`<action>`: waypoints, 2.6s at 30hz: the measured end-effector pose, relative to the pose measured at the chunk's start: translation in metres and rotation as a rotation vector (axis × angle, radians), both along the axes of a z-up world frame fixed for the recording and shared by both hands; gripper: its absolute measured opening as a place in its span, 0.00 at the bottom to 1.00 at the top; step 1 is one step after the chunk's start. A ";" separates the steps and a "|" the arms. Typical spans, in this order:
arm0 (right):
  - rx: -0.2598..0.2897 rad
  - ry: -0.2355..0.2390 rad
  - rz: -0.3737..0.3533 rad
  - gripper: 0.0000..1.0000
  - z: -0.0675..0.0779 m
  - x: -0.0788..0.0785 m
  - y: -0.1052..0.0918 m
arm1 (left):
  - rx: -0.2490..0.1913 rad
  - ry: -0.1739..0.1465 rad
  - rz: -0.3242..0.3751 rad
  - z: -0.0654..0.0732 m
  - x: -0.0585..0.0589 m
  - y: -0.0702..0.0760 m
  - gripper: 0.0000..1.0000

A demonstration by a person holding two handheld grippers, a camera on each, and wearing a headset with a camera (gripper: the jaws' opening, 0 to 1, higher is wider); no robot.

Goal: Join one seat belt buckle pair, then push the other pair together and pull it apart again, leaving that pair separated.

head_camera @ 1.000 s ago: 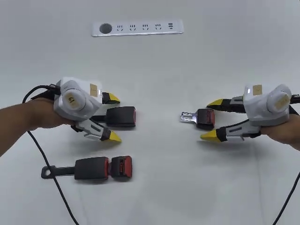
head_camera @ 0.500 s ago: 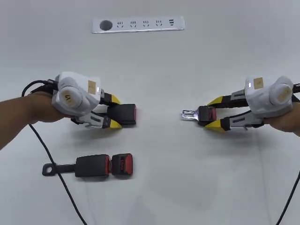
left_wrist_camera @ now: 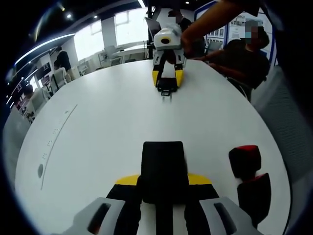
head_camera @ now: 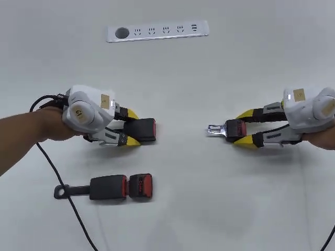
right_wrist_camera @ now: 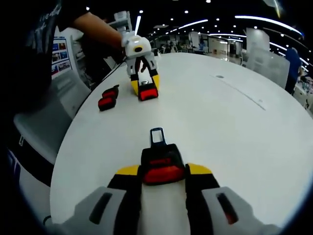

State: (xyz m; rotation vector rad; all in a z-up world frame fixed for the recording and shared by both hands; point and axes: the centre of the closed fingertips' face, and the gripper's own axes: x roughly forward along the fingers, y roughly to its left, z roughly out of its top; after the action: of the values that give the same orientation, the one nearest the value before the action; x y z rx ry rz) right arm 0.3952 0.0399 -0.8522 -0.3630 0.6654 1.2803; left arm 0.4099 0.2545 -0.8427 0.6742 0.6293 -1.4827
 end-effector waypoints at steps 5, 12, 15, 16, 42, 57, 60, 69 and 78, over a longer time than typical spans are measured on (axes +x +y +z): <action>0.016 -0.005 -0.001 0.35 0.000 0.000 0.000 | 0.009 0.008 0.002 -0.003 -0.003 0.001 0.35; 0.053 -0.012 -0.012 0.35 0.001 0.001 0.004 | 0.019 0.013 0.007 -0.008 -0.005 -0.001 0.35; 0.064 -0.015 -0.015 0.35 0.001 0.001 0.007 | 0.025 0.014 0.007 -0.009 -0.005 0.000 0.35; 0.066 -0.014 -0.016 0.35 0.001 0.001 0.009 | 0.027 0.015 0.007 -0.009 -0.005 -0.002 0.35; 0.127 -0.011 0.021 0.35 -0.001 0.009 0.084 | 0.046 0.028 0.011 -0.013 -0.001 -0.008 0.35; 0.122 -0.011 0.056 0.35 0.007 0.015 0.113 | 0.053 0.029 0.012 -0.013 0.000 -0.010 0.35; 0.120 -0.010 0.060 0.35 0.008 0.018 0.116 | 0.055 0.028 0.011 -0.013 0.001 -0.010 0.35; 0.095 -0.007 0.070 0.35 0.006 0.023 0.133 | 0.060 0.028 0.004 -0.013 0.000 -0.011 0.35; 0.082 -0.001 0.065 0.35 0.003 0.023 0.137 | 0.065 0.032 0.013 -0.013 0.001 -0.011 0.35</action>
State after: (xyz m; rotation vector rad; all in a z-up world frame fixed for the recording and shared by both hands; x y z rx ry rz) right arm 0.4183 0.1767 -0.8494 -0.3202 0.6026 1.3650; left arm 0.4111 0.2435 -0.8559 0.6963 0.7081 -1.4683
